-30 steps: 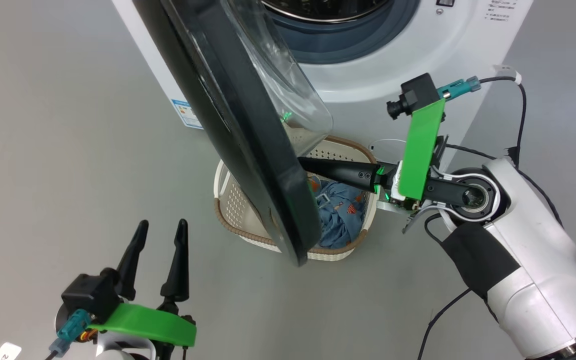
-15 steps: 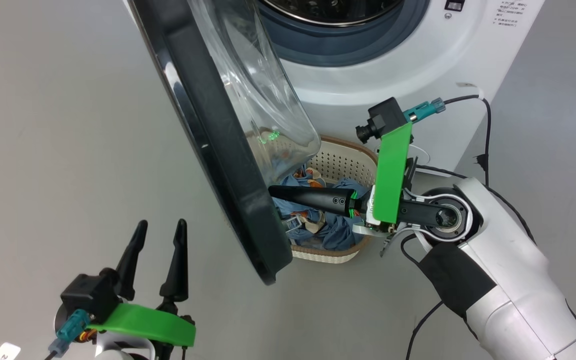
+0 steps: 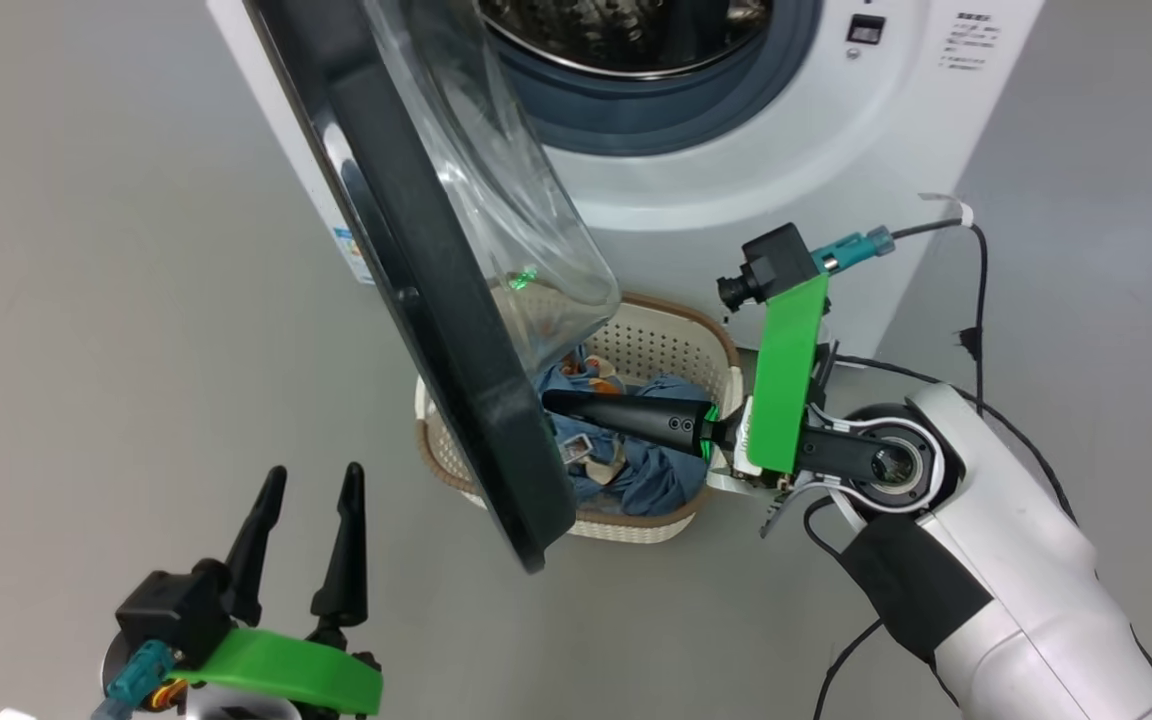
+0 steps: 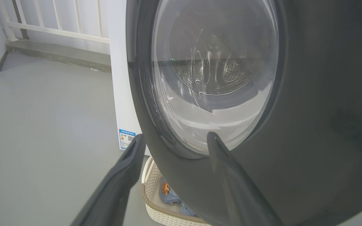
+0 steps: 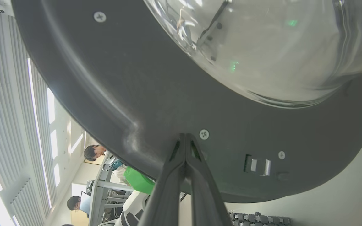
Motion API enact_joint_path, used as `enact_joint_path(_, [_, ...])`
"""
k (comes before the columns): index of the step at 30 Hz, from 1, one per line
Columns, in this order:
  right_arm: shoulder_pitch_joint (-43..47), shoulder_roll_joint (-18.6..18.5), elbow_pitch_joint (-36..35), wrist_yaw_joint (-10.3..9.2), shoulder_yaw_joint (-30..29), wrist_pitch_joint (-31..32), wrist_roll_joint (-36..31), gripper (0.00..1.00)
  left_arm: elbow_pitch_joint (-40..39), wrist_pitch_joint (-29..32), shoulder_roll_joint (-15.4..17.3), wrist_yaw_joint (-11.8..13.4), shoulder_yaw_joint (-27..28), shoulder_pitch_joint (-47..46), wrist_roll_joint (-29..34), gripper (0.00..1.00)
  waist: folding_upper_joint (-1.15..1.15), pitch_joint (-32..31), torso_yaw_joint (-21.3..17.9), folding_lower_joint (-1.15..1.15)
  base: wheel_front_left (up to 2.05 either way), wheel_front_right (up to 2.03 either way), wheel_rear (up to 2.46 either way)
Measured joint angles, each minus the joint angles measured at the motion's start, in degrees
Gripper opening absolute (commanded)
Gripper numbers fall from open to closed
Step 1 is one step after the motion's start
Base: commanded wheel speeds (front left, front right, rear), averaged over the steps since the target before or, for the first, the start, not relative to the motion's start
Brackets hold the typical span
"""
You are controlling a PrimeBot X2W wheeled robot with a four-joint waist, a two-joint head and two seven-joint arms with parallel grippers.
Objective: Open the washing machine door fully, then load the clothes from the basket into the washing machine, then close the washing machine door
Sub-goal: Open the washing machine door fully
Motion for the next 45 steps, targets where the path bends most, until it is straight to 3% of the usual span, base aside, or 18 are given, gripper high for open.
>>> enact_joint_path(4, [1.30,-0.97,-0.67,0.00,-0.40,-1.46,-0.45,0.50,0.31,0.00,0.16,0.00,0.78,0.18,0.54,1.00,0.00,-0.57,-1.31,0.00,0.00,0.00,0.00])
enact_joint_path(5, [1.70,-1.42,-0.94,0.00,-0.49,-1.93,-0.48,0.73,0.35,0.00,0.16,0.00,0.97,0.19,0.68,1.00,0.00,-0.74,-1.67,0.00,0.00,0.00,0.00])
enact_joint_path(6, [1.99,-1.78,-1.08,0.00,-0.55,-2.29,-0.62,0.87,0.38,0.00,0.16,0.00,1.15,0.25,0.85,1.00,0.00,-0.90,-2.03,0.00,0.00,0.00,0.00])
enact_joint_path(7, [2.33,-2.01,-1.31,0.00,-0.66,-2.72,-0.80,0.98,0.43,0.00,0.18,0.00,1.33,0.37,1.08,1.00,0.00,-1.06,-2.40,0.00,0.00,0.00,0.00])
enact_joint_path(8, [2.33,-2.01,-1.31,0.00,-0.66,-2.72,-0.80,1.00,0.43,0.00,0.18,0.00,1.33,0.37,1.08,1.00,0.00,-1.06,-2.40,0.00,0.00,0.00,0.00])
enact_joint_path(45, [23.70,-13.78,-8.35,0.00,-5.78,-22.63,-2.57,1.00,0.38,0.00,1.03,0.00,7.06,7.70,3.08,1.00,0.00,-6.67,-13.65,0.00,0.00,0.00,0.00])
